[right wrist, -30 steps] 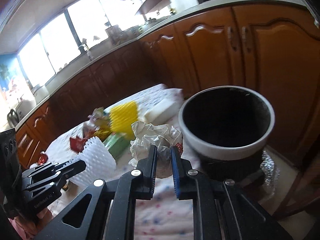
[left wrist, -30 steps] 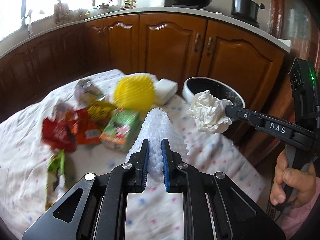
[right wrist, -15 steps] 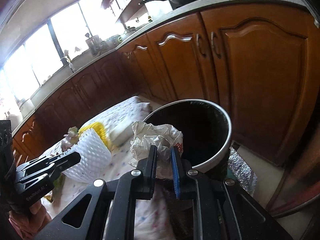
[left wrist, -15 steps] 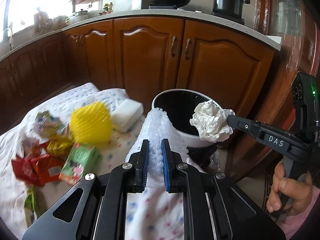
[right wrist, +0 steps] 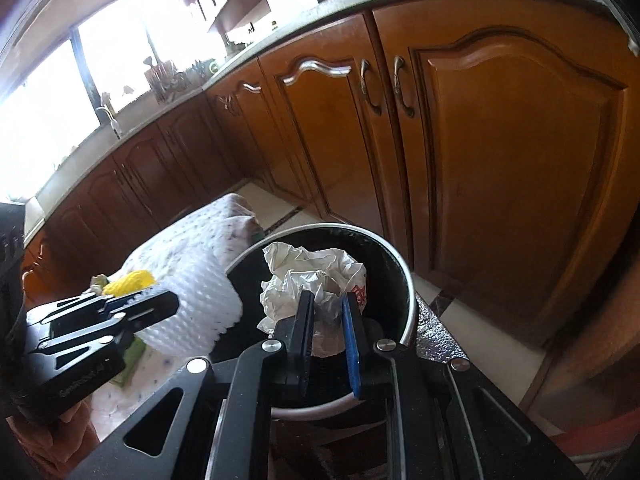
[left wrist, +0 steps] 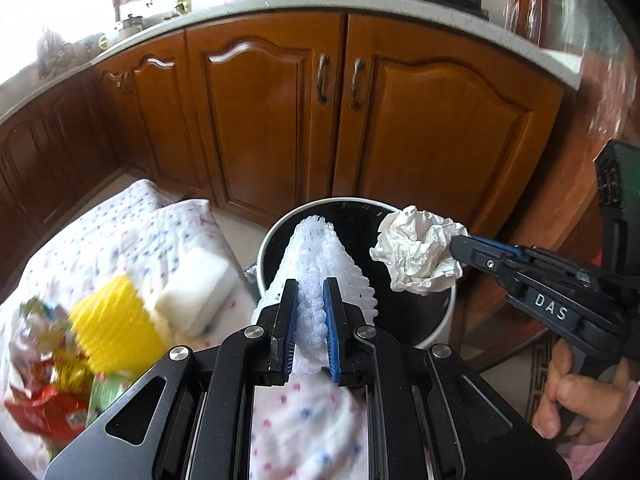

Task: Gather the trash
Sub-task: 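Carry the foam net and tissue to the black bin and release both, then grasp the yellow foam net with the left tool while the right tool grasps the white sponge, then carry the yellow net and white sponge over the bin and release both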

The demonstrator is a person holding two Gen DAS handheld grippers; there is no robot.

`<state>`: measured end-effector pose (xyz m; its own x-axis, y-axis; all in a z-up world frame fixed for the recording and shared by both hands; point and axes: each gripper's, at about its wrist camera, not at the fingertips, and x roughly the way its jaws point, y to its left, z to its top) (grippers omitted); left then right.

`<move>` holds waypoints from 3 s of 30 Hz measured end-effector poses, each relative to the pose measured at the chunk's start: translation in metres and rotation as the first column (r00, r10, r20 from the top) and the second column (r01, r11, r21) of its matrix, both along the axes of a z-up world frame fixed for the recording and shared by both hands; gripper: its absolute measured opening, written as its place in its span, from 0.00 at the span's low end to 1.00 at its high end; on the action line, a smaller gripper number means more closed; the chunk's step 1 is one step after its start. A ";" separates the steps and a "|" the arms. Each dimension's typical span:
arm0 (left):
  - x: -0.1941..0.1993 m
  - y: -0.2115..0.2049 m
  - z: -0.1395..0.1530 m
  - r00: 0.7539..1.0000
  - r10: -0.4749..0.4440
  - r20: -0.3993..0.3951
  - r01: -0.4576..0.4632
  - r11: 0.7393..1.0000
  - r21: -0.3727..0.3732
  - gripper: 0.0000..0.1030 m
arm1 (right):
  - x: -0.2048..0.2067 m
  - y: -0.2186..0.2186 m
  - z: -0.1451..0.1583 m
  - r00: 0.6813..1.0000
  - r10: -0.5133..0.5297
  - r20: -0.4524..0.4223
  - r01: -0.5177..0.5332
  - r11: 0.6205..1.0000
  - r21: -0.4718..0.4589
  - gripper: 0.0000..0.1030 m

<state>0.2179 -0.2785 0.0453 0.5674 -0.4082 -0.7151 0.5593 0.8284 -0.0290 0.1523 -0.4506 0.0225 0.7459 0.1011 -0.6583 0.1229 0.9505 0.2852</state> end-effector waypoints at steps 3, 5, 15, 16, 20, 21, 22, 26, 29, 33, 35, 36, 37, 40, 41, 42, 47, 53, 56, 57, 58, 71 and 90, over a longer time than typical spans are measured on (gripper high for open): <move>0.014 -0.013 -0.010 0.999 0.003 -0.035 -0.002 1.000 0.028 0.12 | 0.006 -0.004 -0.006 1.000 0.000 -0.024 0.000 1.000 -0.001 0.15; 0.020 -0.020 -0.015 0.999 0.002 -0.046 0.000 0.999 0.040 0.12 | 0.010 -0.006 -0.010 0.999 0.003 -0.037 -0.003 1.000 -0.001 0.18; 0.023 -0.035 -0.024 0.998 -0.015 -0.055 0.017 0.999 0.036 0.51 | 0.017 -0.017 -0.021 0.998 -0.016 -0.058 0.018 0.999 0.042 0.48; 0.022 -0.034 -0.023 0.998 -0.012 -0.056 0.014 0.999 0.036 0.51 | 0.015 -0.018 -0.021 0.998 -0.017 -0.054 0.019 0.999 0.049 0.48; 0.019 -0.021 -0.020 0.998 0.006 -0.061 -0.006 1.000 0.006 0.53 | 0.005 -0.019 -0.020 0.999 -0.023 -0.035 0.025 0.997 0.079 0.57; 0.016 -0.018 -0.019 0.998 0.009 -0.062 -0.010 1.000 -0.004 0.56 | 0.001 -0.019 -0.019 0.999 -0.024 -0.028 0.026 0.996 0.089 0.57; 0.015 -0.015 -0.019 0.998 0.011 -0.061 -0.012 1.000 -0.011 0.57 | -0.001 -0.019 -0.019 0.999 -0.024 -0.021 0.026 0.995 0.100 0.60; 0.002 0.004 -0.013 0.998 0.042 -0.037 -0.043 0.998 -0.035 0.58 | -0.018 -0.014 -0.012 0.999 -0.036 0.027 0.032 0.992 0.124 0.68; -0.004 0.024 -0.011 0.997 0.074 -0.029 -0.076 0.995 -0.060 0.59 | -0.028 -0.005 -0.006 0.998 -0.035 0.060 0.026 0.989 0.144 0.72; -0.016 0.053 -0.014 0.992 0.127 -0.022 -0.128 0.989 -0.076 0.60 | -0.037 0.011 -0.001 0.995 -0.020 0.095 0.005 0.988 0.157 0.81; -0.022 0.070 -0.015 0.988 0.154 -0.022 -0.156 0.984 -0.087 0.61 | -0.038 0.021 0.001 0.994 -0.008 0.106 -0.009 0.987 0.162 0.85; -0.026 0.077 -0.016 0.986 0.167 -0.022 -0.169 0.981 -0.091 0.62 | -0.039 0.026 0.001 0.994 -0.002 0.111 -0.016 0.986 0.165 0.86; -0.031 0.085 -0.017 0.983 0.183 -0.017 -0.184 0.978 -0.094 0.63 | -0.040 0.032 0.001 0.993 0.006 0.116 -0.025 0.986 0.164 0.88; -0.041 0.105 -0.016 0.974 0.225 -0.002 -0.224 0.969 -0.103 0.67 | -0.036 0.045 0.000 0.992 0.031 0.121 -0.051 0.985 0.163 0.89; -0.045 0.113 -0.016 0.971 0.238 0.003 -0.236 0.966 -0.104 0.68 | -0.035 0.048 -0.001 0.992 0.038 0.121 -0.058 0.984 0.166 0.89; -0.047 0.120 -0.016 0.968 0.250 0.007 -0.248 0.963 -0.106 0.69 | -0.033 0.053 -0.001 0.992 0.048 0.120 -0.068 0.983 0.169 0.89; -0.048 0.150 -0.015 0.955 0.297 0.008 -0.294 0.948 -0.121 0.71 | -0.034 0.074 0.002 0.988 0.090 0.128 -0.110 0.980 0.165 0.89; -0.043 0.173 -0.013 0.947 0.322 -0.003 -0.320 0.938 -0.134 0.71 | -0.024 0.092 0.009 0.982 0.127 0.140 -0.147 0.978 0.148 0.89; -0.037 0.179 -0.012 0.946 0.325 -0.012 -0.323 0.936 -0.140 0.71 | -0.014 0.098 0.010 0.979 0.147 0.139 -0.166 0.976 0.138 0.89; -0.035 0.180 -0.012 0.946 0.324 -0.018 -0.323 0.936 -0.142 0.71 | -0.010 0.100 0.010 0.979 0.152 0.138 -0.170 0.976 0.134 0.89; -0.032 0.181 -0.011 0.946 0.323 -0.024 -0.323 0.935 -0.145 0.71 | -0.004 0.103 0.011 0.978 0.159 0.134 -0.176 0.976 0.129 0.89; 0.022 0.178 -0.012 0.942 0.332 -0.052 -0.336 0.936 -0.101 0.71 | 0.095 0.130 0.004 0.951 0.308 0.025 -0.309 0.950 0.054 0.65; 0.050 0.160 -0.037 0.959 0.270 -0.081 -0.273 0.961 -0.030 0.05 | 0.126 0.132 -0.029 0.940 0.332 -0.086 -0.330 0.943 0.027 0.06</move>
